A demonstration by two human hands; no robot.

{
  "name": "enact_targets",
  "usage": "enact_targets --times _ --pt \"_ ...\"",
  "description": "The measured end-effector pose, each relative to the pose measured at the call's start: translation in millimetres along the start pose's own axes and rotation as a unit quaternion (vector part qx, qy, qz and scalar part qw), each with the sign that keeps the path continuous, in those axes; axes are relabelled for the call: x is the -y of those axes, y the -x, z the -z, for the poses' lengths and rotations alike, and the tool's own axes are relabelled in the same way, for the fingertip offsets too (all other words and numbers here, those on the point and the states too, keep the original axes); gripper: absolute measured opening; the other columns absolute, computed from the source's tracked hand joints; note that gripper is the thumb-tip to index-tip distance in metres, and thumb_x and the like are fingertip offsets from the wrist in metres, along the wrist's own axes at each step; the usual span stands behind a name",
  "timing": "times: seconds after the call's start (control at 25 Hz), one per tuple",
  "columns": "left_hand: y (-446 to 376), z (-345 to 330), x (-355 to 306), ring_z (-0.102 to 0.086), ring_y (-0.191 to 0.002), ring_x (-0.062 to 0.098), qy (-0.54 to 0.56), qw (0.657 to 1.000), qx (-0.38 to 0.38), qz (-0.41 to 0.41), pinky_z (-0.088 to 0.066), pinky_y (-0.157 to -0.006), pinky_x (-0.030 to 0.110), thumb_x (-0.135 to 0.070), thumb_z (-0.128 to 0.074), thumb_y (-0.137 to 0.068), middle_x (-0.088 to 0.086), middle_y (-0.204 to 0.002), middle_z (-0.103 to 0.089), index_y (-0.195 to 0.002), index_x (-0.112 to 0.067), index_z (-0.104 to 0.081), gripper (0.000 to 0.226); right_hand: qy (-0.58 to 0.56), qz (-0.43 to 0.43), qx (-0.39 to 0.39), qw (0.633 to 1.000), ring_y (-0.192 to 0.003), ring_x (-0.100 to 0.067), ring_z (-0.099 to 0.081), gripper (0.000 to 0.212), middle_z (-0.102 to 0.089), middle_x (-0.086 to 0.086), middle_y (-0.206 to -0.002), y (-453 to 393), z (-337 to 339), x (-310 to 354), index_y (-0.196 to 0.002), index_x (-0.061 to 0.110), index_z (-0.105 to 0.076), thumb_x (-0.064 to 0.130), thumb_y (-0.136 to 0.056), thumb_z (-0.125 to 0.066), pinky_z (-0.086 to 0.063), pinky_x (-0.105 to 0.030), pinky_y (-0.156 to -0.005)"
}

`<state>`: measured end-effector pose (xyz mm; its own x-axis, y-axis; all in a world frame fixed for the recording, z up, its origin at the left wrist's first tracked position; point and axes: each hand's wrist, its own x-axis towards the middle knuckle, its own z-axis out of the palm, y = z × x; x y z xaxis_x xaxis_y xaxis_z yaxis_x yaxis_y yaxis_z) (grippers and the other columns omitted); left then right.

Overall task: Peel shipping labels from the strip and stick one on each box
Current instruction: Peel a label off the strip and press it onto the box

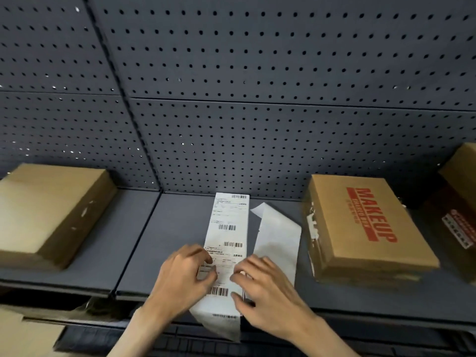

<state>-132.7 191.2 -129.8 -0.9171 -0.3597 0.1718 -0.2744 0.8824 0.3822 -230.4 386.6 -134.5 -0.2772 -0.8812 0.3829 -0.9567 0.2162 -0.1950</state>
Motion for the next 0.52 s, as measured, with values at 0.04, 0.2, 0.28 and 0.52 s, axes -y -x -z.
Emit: enact_targets --times 0.04,0.2,0.28,0.52 --pt "2 -3 7 -0.062 -0.086 0.007 0.003 1.0 0.004 -0.003 -0.038 -0.067 0.018 -0.044 -0.051 -0.076 -0.02 -0.089 -0.064 -0.082 -0.028 -0.069 0.025 -0.01 0.007 0.011 1.0 -0.099 -0.014 -0.059 0.024 -0.066 0.007 -0.104 0 -9 3 -0.097 0.02 -0.072 0.041 -0.089 -0.065 -0.049 -0.031 -0.081" --pt "6 -8 22 -0.059 -0.088 0.004 0.033 0.999 0.013 -0.022 -0.039 -0.071 0.016 -0.041 -0.049 -0.079 -0.02 -0.09 -0.063 -0.084 -0.029 -0.068 0.023 -0.004 0.017 0.049 0.999 -0.104 -0.011 -0.059 0.038 -0.067 0.01 -0.111 2 -32 11 -0.102 0.023 -0.074 0.055 -0.084 -0.065 -0.045 -0.026 -0.084" --pt "7 -8 25 -0.058 -0.09 0.002 0.052 0.998 0.013 -0.03 -0.042 -0.073 0.017 -0.04 -0.05 -0.081 -0.021 -0.092 -0.063 -0.086 -0.029 -0.068 0.022 -0.001 0.012 0.061 0.998 -0.103 -0.011 -0.059 0.038 -0.066 0.01 -0.11 4 -37 13 -0.102 0.024 -0.074 0.055 -0.083 -0.065 -0.043 -0.024 -0.084" --pt "8 -9 38 -0.059 -0.094 -0.001 0.122 0.992 0.017 -0.026 -0.051 -0.081 0.027 -0.044 -0.048 -0.088 -0.024 -0.094 -0.066 -0.092 -0.029 -0.069 0.026 -0.012 -0.008 0.073 0.997 -0.109 -0.012 -0.058 0.03 -0.064 0.008 -0.117 8 -33 18 -0.106 0.024 -0.072 0.048 -0.094 -0.06 -0.051 -0.027 -0.083"
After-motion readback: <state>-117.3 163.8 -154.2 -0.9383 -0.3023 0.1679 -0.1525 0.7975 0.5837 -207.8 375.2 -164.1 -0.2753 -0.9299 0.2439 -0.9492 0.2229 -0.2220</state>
